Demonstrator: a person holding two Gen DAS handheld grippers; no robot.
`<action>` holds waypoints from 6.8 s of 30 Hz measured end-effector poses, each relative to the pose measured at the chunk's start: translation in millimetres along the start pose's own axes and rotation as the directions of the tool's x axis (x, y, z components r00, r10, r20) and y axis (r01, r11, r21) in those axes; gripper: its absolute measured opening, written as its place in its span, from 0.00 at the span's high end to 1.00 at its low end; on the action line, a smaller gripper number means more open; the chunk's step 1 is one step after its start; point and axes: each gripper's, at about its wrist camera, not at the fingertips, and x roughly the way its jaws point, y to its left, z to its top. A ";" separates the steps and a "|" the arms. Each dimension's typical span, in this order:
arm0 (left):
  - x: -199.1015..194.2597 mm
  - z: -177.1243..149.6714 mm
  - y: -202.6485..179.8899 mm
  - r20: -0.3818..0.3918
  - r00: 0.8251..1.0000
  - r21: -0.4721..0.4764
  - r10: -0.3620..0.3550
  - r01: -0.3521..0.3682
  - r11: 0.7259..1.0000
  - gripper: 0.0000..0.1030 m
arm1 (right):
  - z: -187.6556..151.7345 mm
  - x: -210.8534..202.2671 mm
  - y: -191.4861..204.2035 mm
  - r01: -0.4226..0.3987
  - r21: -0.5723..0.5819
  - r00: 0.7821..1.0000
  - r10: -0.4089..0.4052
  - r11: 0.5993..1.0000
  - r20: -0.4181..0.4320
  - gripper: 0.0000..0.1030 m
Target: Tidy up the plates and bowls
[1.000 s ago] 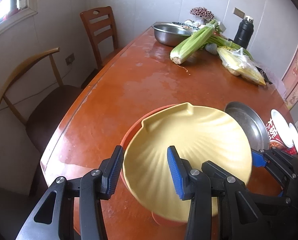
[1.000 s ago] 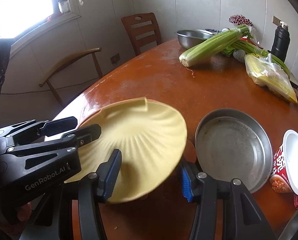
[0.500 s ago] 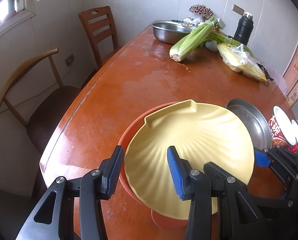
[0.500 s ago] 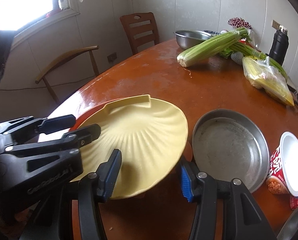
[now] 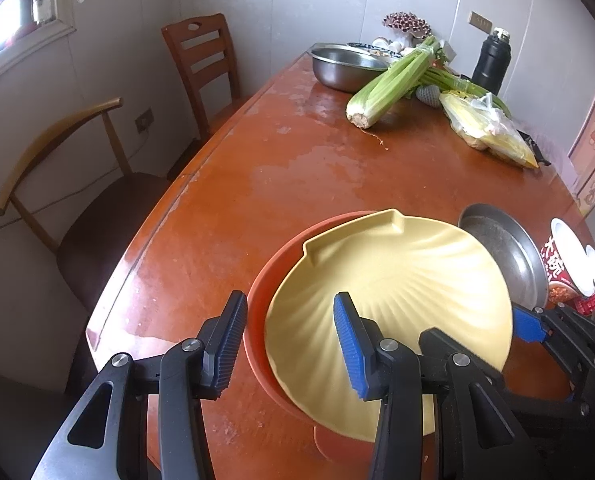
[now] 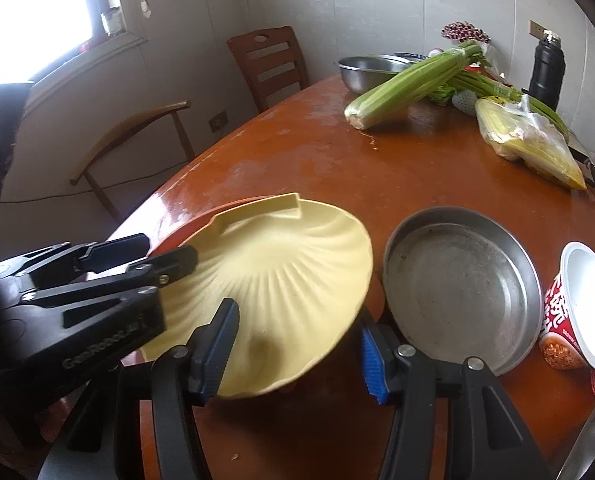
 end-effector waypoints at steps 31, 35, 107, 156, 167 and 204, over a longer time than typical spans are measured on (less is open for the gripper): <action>-56.8 4.3 -15.2 0.103 0.991 0.040 -0.081 0.077 0.996 0.55 | -3.2 -41.5 -35.0 0.054 0.115 0.991 -0.067 0.992 0.116 0.43; -70.8 9.3 -24.8 0.126 0.987 0.059 -0.096 0.089 0.994 0.54 | -6.4 -65.1 -42.3 0.051 0.132 0.986 -0.071 0.990 0.150 0.41; 58.3 81.7 -167.5 -0.194 0.973 0.350 -0.124 0.186 0.918 0.49 | -39.0 -57.1 -117.7 0.143 0.498 0.987 -0.158 0.856 -0.012 0.29; 63.4 72.4 -164.8 -0.244 0.958 0.317 -0.152 0.227 0.921 0.69 | -20.8 -23.6 -125.2 0.153 0.484 0.988 -0.144 0.862 -0.055 0.36; 25.6 73.0 -157.1 -0.178 0.969 0.299 -0.171 0.219 0.929 0.69 | -19.5 -51.8 -110.1 0.134 0.426 0.986 -0.163 0.895 0.032 0.36; -83.0 60.1 -60.0 0.001 0.979 0.170 -0.202 0.199 0.965 0.65 | 2.9 -119.0 -18.6 0.074 0.156 0.976 -0.104 0.985 0.193 0.36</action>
